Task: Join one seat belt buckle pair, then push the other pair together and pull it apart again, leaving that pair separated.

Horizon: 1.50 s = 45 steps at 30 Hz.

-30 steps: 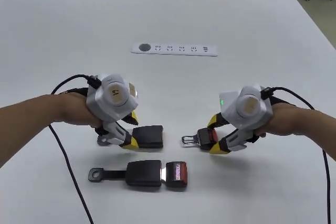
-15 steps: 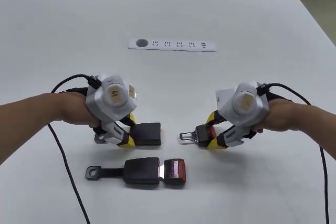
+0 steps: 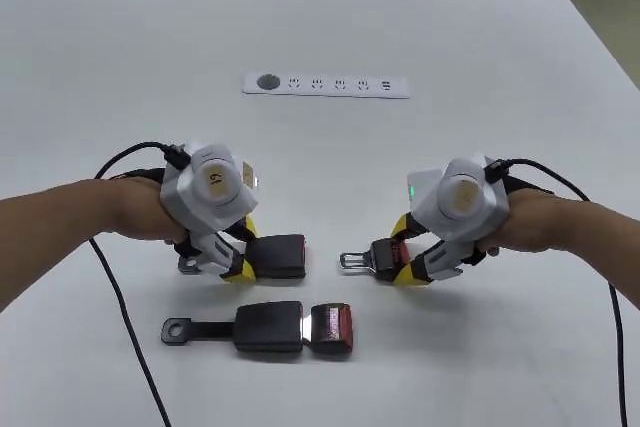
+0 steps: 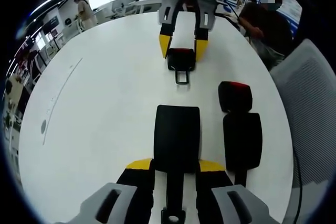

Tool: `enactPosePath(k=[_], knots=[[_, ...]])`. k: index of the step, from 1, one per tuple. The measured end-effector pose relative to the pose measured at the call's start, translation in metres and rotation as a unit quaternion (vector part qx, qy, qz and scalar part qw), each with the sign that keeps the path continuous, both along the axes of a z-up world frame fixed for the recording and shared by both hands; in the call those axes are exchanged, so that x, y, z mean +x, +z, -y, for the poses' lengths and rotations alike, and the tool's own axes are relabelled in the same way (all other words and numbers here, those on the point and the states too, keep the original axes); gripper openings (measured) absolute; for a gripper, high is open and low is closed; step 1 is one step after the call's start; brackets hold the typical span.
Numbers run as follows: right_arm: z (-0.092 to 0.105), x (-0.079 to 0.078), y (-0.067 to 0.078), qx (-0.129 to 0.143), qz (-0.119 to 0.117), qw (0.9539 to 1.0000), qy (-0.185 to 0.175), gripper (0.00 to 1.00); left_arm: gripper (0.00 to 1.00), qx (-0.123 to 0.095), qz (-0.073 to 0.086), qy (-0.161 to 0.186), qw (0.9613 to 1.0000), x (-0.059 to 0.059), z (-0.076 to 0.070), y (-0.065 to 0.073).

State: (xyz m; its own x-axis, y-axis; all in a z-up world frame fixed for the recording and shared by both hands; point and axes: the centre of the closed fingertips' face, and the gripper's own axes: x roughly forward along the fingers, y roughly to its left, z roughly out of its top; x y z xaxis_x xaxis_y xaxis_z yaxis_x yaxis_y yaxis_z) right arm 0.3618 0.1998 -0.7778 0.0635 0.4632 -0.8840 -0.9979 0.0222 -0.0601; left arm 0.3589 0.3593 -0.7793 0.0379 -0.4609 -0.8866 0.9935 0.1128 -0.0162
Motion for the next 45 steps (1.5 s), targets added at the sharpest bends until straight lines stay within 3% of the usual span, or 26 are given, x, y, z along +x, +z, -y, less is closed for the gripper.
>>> enactPosePath(k=[45], knots=[[-0.043, 0.002, 0.002, 0.027, 0.007, 0.9996, -0.002, 0.31, 0.30, 0.006, 0.000, -0.002, 1.0000, 0.000, 0.000, -0.002]])
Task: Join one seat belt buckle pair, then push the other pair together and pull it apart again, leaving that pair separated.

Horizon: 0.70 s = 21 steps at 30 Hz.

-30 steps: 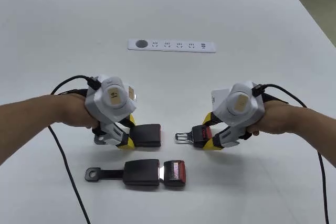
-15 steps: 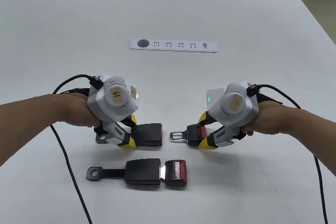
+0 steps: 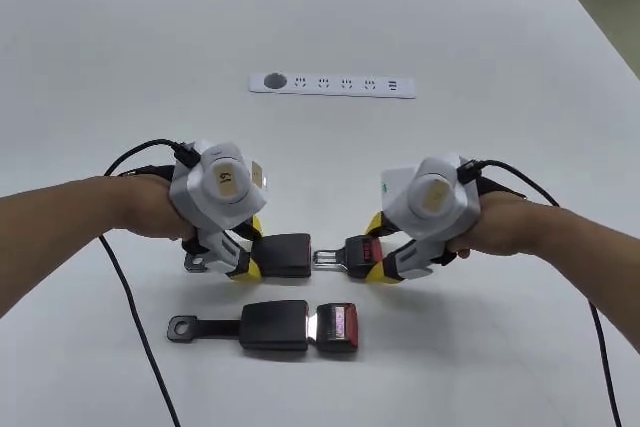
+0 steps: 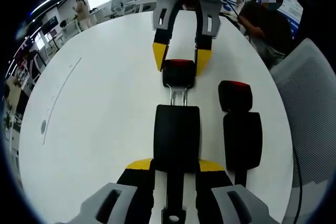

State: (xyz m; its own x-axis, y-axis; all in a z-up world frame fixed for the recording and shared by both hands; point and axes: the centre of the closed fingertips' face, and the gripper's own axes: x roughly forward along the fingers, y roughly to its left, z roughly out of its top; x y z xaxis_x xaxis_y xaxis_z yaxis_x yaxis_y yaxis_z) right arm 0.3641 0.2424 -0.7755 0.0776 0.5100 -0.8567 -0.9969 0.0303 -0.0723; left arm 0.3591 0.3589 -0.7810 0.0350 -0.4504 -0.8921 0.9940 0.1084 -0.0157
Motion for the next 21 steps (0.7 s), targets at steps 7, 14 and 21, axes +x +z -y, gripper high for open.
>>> enactPosePath(k=[7, 14, 21], knots=[[-0.007, -0.001, 0.001, 0.004, 0.000, 1.0000, 0.001, 0.31, 0.30, -0.002, -0.001, 0.001, 1.0000, 0.001, 0.000, 0.000], [-0.015, -0.003, 0.001, 0.008, -0.001, 1.0000, 0.003, 0.31, 0.30, -0.002, 0.000, 0.000, 1.0000, 0.000, 0.000, 0.000], [-0.019, -0.004, 0.002, 0.010, 0.000, 0.9999, 0.001, 0.30, 0.30, -0.004, 0.003, -0.002, 1.0000, 0.000, -0.001, 0.000]])
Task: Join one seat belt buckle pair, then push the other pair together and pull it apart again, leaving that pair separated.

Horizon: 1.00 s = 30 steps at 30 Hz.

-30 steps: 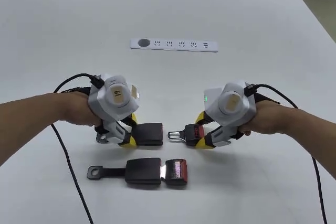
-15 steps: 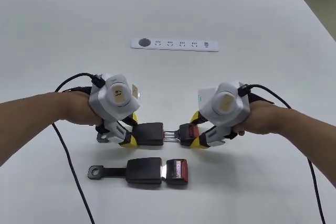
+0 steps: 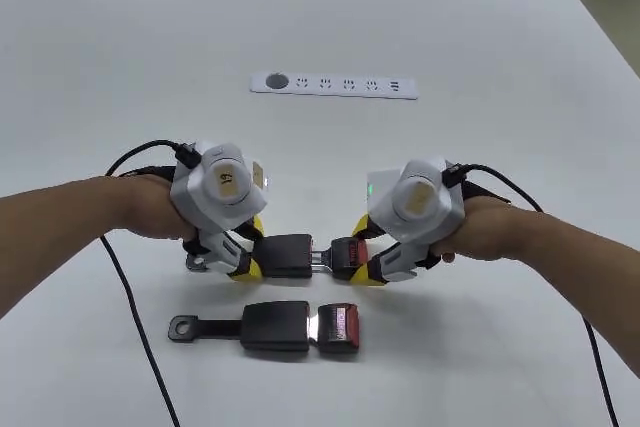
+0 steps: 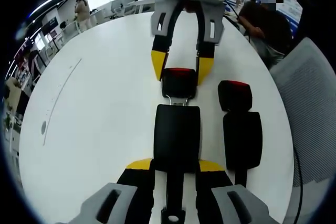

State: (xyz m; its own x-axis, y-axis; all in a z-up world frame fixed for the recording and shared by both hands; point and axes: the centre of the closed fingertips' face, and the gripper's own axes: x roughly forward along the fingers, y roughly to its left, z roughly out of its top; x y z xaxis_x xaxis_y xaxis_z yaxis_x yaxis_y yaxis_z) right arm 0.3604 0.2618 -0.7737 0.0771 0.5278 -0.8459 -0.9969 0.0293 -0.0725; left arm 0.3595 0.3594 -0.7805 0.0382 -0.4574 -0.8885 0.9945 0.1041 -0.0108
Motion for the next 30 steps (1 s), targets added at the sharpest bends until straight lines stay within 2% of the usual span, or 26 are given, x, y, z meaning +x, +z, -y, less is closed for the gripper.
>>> enactPosePath(k=[12, 21, 30], knots=[[0.0012, -0.0012, -0.0013, 0.007, 0.000, 0.9999, -0.009, 0.29, 0.30, -0.005, 0.003, 0.003, 1.0000, 0.0010, -0.0004, -0.0005], [-0.0016, -0.0002, -0.0015, -0.002, 0.003, 1.0000, 0.000, 0.28, 0.30, -0.002, 0.002, 0.003, 1.0000, -0.0001, 0.0013, 0.0001], [-0.0041, 0.0013, -0.0043, -0.006, -0.001, 1.0000, -0.007, 0.28, 0.29, -0.001, -0.001, 0.006, 1.0000, -0.0002, 0.0008, -0.0007]])
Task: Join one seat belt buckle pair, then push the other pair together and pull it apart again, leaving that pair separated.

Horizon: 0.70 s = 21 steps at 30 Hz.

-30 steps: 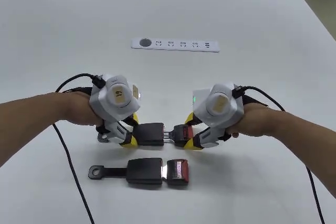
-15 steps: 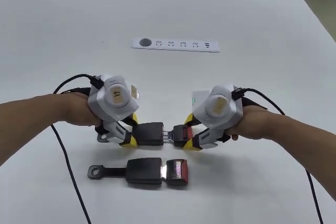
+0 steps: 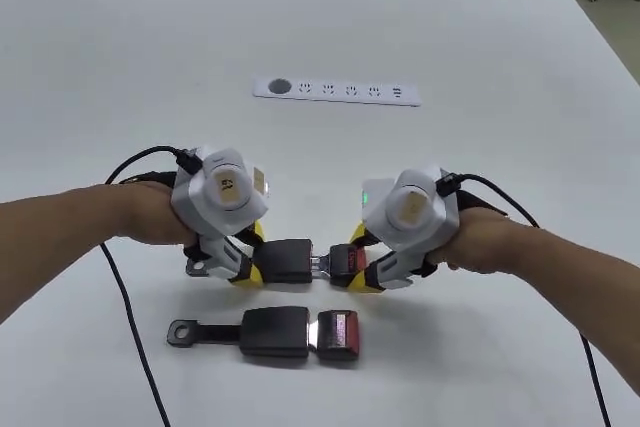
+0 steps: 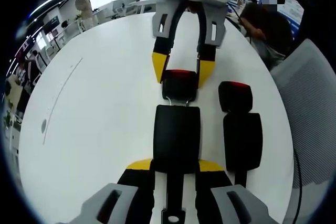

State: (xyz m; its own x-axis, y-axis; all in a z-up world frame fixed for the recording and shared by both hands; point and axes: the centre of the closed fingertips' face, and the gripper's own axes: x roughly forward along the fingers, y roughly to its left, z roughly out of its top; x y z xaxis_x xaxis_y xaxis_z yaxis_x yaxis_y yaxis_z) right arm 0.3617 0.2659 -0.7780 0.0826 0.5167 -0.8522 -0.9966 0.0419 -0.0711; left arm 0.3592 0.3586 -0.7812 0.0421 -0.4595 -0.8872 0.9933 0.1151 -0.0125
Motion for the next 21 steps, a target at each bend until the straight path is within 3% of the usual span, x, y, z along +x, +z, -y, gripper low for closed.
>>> enactPosePath(k=[7, 21], knots=[[-0.011, -0.001, 0.000, 0.001, 0.000, 1.0000, 0.004, 0.28, 0.29, 0.002, 0.001, -0.001, 1.0000, 0.000, 0.000, 0.000], [-0.012, -0.002, 0.003, -0.007, -0.002, 1.0000, 0.004, 0.27, 0.29, 0.008, 0.004, -0.016, 0.9998, 0.000, 0.000, 0.001]])
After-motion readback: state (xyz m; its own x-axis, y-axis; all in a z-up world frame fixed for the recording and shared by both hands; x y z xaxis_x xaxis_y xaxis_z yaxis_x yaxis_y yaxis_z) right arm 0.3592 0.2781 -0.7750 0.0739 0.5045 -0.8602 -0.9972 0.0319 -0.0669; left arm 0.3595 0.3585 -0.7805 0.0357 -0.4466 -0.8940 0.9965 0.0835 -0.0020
